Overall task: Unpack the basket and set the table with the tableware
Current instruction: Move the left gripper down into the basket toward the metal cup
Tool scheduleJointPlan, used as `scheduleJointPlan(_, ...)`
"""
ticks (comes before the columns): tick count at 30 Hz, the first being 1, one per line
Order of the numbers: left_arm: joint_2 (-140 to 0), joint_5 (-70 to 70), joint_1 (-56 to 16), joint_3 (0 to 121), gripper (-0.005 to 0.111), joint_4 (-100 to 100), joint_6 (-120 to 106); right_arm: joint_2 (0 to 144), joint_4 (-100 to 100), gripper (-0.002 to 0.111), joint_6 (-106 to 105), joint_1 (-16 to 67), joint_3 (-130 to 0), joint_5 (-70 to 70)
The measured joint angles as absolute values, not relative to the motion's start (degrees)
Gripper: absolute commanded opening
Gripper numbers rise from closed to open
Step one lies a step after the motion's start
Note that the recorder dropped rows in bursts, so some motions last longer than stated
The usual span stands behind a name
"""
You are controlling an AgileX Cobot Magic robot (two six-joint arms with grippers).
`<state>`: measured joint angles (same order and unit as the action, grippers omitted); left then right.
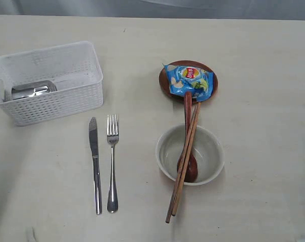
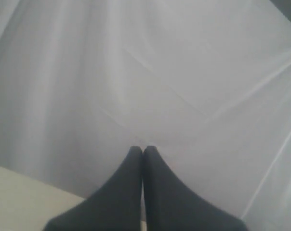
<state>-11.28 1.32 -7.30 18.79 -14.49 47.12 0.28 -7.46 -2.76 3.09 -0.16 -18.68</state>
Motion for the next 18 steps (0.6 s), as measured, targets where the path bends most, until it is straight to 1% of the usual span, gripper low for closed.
scheduleJointPlan(2,-17.8,5.3,-7.4,25.0,0.005,-14.5,46.0,0.3,-7.5,0.000,-2.8,3.1,-0.2,-18.7)
scheduleJointPlan(5,-28.3,10.6,-8.5,33.3,0.017,-14.5,38.2,0.3,-7.5,0.000,-2.8,3.1,-0.2,-18.7)
scheduleJointPlan(7,-36.2,14.8,-9.6,38.1,0.030,-14.5,31.1,0.3,-7.5,0.000,-2.8,3.1,-0.2,-18.7)
scheduleJointPlan(10,-47.1,22.6,-11.1,45.2,0.054,-13.0,23.1,0.3,-7.5,0.000,-2.8,3.1,-0.2,-18.7)
scheduleJointPlan(12,-54.8,28.5,-11.9,49.7,0.065,-9.2,18.2,0.3,-7.5,0.000,-2.5,3.1,-0.2,-18.7)
scheduleJointPlan(14,-61.9,33.9,-12.3,53.6,0.069,-4.3,11.8,0.3,-7.5,0.000,-2.4,3.1,-0.2,-18.7)
scheduleJointPlan(18,-76.0,45.1,-12.6,60.1,0.066,3.1,-1.0,0.3,-7.5,0.000,-2.3,3.1,-0.2,-18.7)
